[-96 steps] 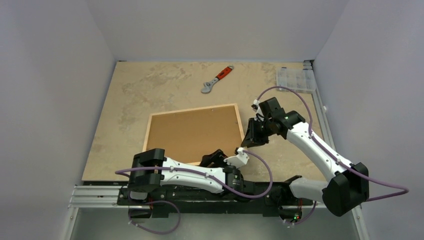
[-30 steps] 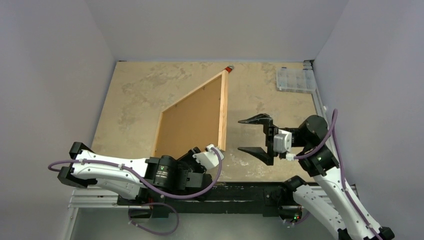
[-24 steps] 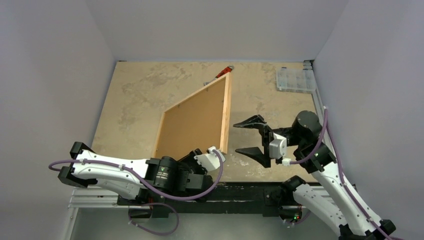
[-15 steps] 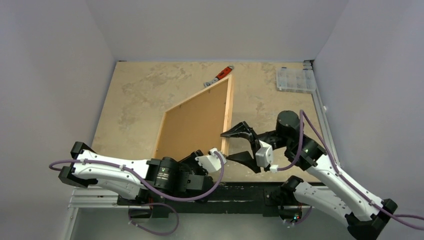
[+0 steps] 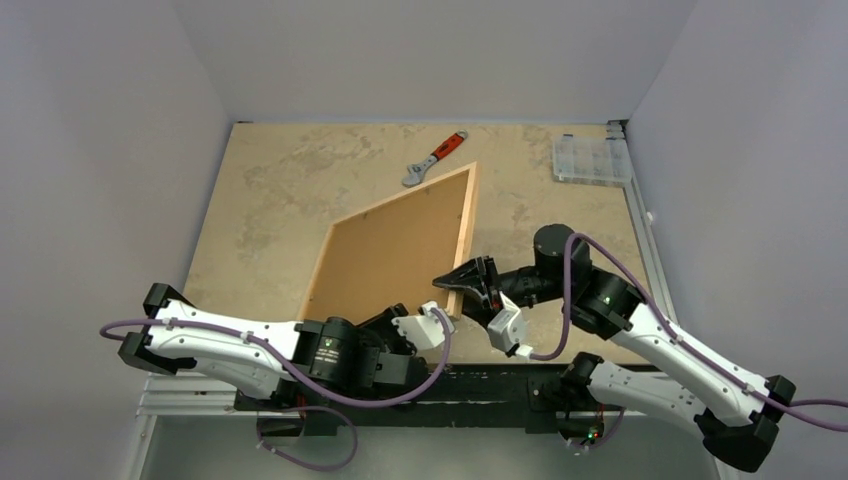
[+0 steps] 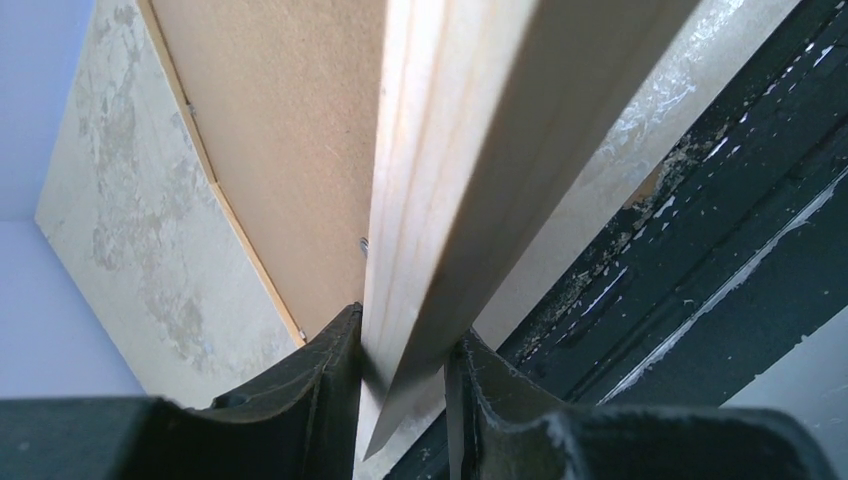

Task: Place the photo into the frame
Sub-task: Turn over the photo frame at the center of the board, then adjust the photo frame at the center of the board.

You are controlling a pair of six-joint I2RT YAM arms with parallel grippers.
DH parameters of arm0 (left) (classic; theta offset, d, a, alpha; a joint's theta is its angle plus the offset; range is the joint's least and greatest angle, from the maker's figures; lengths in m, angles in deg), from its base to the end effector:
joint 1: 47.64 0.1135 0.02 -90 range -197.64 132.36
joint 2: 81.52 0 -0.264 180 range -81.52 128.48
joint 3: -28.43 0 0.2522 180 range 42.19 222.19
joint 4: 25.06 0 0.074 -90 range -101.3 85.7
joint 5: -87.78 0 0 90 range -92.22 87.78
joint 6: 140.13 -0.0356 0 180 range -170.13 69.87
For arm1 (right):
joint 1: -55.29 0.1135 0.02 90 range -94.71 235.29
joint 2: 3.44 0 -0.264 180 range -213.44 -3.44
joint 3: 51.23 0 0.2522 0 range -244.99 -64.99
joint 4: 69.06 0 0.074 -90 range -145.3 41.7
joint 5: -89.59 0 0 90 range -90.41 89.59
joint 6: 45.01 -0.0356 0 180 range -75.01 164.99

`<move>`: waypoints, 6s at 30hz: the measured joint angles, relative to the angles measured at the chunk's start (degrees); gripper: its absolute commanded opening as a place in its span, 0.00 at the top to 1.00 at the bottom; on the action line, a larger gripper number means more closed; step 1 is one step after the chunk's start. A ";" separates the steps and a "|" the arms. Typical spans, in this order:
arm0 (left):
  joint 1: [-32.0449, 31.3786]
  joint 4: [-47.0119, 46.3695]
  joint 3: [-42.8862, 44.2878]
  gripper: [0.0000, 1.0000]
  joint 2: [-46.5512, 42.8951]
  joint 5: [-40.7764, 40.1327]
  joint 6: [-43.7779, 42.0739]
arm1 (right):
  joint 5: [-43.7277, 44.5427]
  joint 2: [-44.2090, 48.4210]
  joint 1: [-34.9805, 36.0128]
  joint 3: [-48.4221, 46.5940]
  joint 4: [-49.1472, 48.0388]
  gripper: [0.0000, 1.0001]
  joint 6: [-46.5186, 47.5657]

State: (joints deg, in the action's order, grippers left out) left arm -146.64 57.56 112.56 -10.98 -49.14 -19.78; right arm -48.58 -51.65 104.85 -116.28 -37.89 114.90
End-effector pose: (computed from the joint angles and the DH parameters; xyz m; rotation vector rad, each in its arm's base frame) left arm -0.0075 -0.2138 0.3299 1.1222 1.9648 0.0414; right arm 0.0967 0.1543 0.3592 -1.7304 0.3401 0.5044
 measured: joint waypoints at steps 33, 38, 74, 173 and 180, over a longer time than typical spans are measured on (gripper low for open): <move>-0.83 -14.05 8.85 0.14 -14.23 -9.33 3.19 | 2.21 -0.39 0.20 -2.08 2.89 1.00 -15.61; -0.83 -25.22 0.59 0.14 -25.20 -9.27 -0.57 | 2.36 0.24 0.17 -2.03 -2.54 1.00 -26.29; -0.83 -22.51 -8.59 0.00 -25.11 -10.69 14.86 | 11.10 -5.90 -21.86 10.84 -8.66 1.00 -98.07; 51.76 -36.74 -36.46 0.60 -1.53 30.84 33.31 | 22.56 -19.39 -35.19 22.47 3.65 0.47 -89.88; 52.61 -31.41 -28.76 0.59 6.75 29.49 28.85 | 22.80 -13.86 -32.44 25.55 5.44 0.46 -93.18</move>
State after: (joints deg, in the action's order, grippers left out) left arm -94.03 26.15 83.80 -4.23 -19.65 9.07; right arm -25.78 -65.50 72.41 -90.73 -32.45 21.73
